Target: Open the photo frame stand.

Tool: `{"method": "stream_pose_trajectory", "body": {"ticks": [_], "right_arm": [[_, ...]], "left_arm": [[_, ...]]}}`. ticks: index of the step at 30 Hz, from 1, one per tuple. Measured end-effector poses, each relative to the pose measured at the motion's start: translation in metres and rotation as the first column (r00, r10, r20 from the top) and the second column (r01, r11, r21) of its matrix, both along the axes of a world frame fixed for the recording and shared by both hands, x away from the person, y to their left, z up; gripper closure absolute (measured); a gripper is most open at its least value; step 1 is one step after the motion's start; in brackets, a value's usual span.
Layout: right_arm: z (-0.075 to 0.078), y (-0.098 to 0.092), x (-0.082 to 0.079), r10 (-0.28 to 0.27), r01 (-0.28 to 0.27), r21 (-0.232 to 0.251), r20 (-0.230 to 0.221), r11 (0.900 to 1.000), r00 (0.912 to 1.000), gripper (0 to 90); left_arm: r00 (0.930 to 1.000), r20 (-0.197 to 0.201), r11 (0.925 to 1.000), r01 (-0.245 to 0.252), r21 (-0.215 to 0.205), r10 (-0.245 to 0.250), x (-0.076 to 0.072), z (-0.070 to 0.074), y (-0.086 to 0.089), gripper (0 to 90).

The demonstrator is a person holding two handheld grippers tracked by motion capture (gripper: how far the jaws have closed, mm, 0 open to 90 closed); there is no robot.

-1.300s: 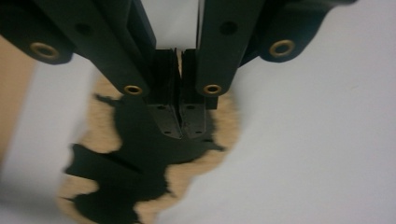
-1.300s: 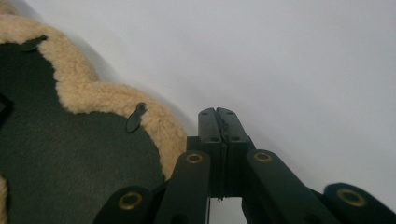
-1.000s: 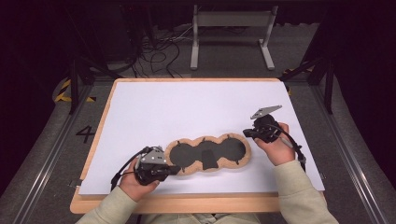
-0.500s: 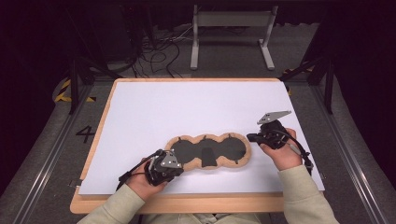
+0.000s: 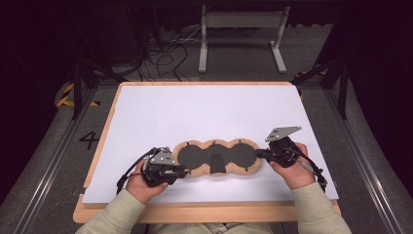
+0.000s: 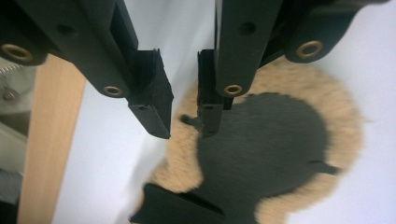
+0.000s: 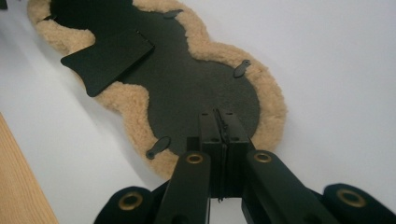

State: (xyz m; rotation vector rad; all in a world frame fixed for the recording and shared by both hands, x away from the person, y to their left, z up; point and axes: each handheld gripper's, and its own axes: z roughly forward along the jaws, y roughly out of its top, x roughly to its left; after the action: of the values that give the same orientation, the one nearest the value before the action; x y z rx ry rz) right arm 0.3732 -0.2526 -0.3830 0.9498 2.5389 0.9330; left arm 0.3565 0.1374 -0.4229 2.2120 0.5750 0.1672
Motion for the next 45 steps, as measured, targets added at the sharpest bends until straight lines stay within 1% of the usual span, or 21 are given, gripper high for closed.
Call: {"method": "stream_pose_trajectory", "body": {"ticks": [1,4,7,10,11,14,18,21,22,23,24,26,29,32,37,38,41,42,43,44,45], "right_arm": [[-0.001,0.003,-0.002,0.013,-0.013,0.001,0.000,1.000,0.9999,90.0],[-0.003,0.011,-0.007,0.040,-0.040,0.004,0.001,0.999,0.9992,90.0],[-0.004,0.019,-0.012,0.078,-0.078,0.006,0.003,0.997,0.9969,90.0],[-0.008,0.027,-0.016,0.104,-0.104,0.000,-0.004,0.995,0.9946,90.0],[-0.010,0.030,-0.017,0.108,-0.108,-0.002,-0.013,0.994,0.9941,90.0],[-0.016,0.038,-0.019,0.135,-0.135,-0.004,-0.035,0.991,0.9902,90.0],[-0.021,0.050,-0.021,0.161,-0.162,-0.013,-0.057,0.987,0.9853,90.0],[-0.025,0.058,-0.022,0.188,-0.190,-0.020,-0.070,0.982,0.9797,90.0],[-0.027,0.060,-0.022,0.195,-0.197,-0.023,-0.073,0.980,0.9781,90.0],[-0.029,0.061,-0.022,0.196,-0.198,-0.025,-0.078,0.980,0.9776,90.0],[-0.030,0.063,-0.022,0.199,-0.202,-0.026,-0.082,0.979,0.9766,90.0],[-0.033,0.066,-0.022,0.203,-0.206,-0.030,-0.092,0.978,0.9749,90.0],[-0.036,0.068,-0.022,0.207,-0.211,-0.033,-0.099,0.977,0.9732,90.0],[-0.041,0.071,-0.021,0.212,-0.217,-0.028,-0.116,0.976,0.9703,90.0],[-0.048,0.075,-0.019,0.218,-0.224,-0.038,-0.128,0.974,0.9675,90.0],[-0.049,0.076,-0.019,0.215,-0.222,-0.036,-0.130,0.974,0.9678,90.0],[-0.050,0.077,-0.018,0.216,-0.221,-0.025,-0.133,0.975,0.9673,90.0],[-0.050,0.077,-0.017,0.217,-0.221,-0.016,-0.133,0.975,0.9671,90.0],[-0.050,0.075,-0.015,0.215,-0.216,0.005,-0.131,0.976,0.9679,90.0],[-0.050,0.075,-0.015,0.215,-0.216,0.005,-0.131,0.976,0.9679,90.0],[-0.050,0.074,-0.014,0.203,-0.202,0.024,-0.131,0.979,0.9704,90.0]], "left_arm": [[0.9998,0.005,0.9997,-0.018,-0.017,0.018,0.001,0.001,0.002,71.3],[0.9971,0.032,0.9964,-0.067,-0.053,0.069,0.001,0.003,0.008,71.5],[0.9906,0.047,0.9878,-0.124,-0.095,0.129,0.003,0.004,0.014,69.1],[0.9823,0.048,0.9782,-0.175,-0.113,0.181,0.008,0.003,0.020,65.2],[0.9809,0.046,0.9763,-0.183,-0.115,0.189,0.009,0.003,0.022,64.5],[0.9733,0.057,0.9711,-0.216,-0.102,0.222,0.011,0.001,0.024,64.1],[0.9673,0.052,0.9646,-0.242,-0.105,0.248,0.015,-0.001,0.027,63.7],[0.9653,0.048,0.9626,-0.251,-0.102,0.256,0.016,-0.002,0.029,62.9],[0.9624,0.042,0.9587,-0.263,-0.109,0.268,0.018,-0.003,0.030,62.3],[0.9590,0.043,0.9551,-0.274,-0.113,0.280,0.018,-0.003,0.031,61.7],[0.9593,0.045,0.9554,-0.272,-0.114,0.279,0.019,-0.004,0.033,61.1],[0.9554,0.037,0.9504,-0.287,-0.120,0.293,0.020,-0.004,0.034,60.4],[0.9532,0.034,0.9481,-0.294,-0.121,0.300,0.022,-0.005,0.036,58.9],[0.9471,0.039,0.9427,-0.312,-0.117,0.319,0.025,-0.008,0.038,55.6],[0.9420,0.040,0.9382,-0.327,-0.113,0.333,0.027,-0.010,0.040,53.1],[0.9405,0.049,0.9370,-0.329,-0.118,0.336,0.027,-0.011,0.041,53.1],[0.9397,0.039,0.9352,-0.333,-0.120,0.340,0.028,-0.013,0.042,52.9],[0.9381,0.034,0.9330,-0.338,-0.123,0.345,0.028,-0.014,0.042,53.6],[0.9384,0.031,0.9328,-0.338,-0.125,0.344,0.029,-0.014,0.043,54.5],[0.9370,0.030,0.9309,-0.342,-0.129,0.348,0.029,-0.014,0.043,54.5],[0.9372,0.032,0.9313,-0.341,-0.129,0.347,0.029,-0.014,0.043,54.3]]}}
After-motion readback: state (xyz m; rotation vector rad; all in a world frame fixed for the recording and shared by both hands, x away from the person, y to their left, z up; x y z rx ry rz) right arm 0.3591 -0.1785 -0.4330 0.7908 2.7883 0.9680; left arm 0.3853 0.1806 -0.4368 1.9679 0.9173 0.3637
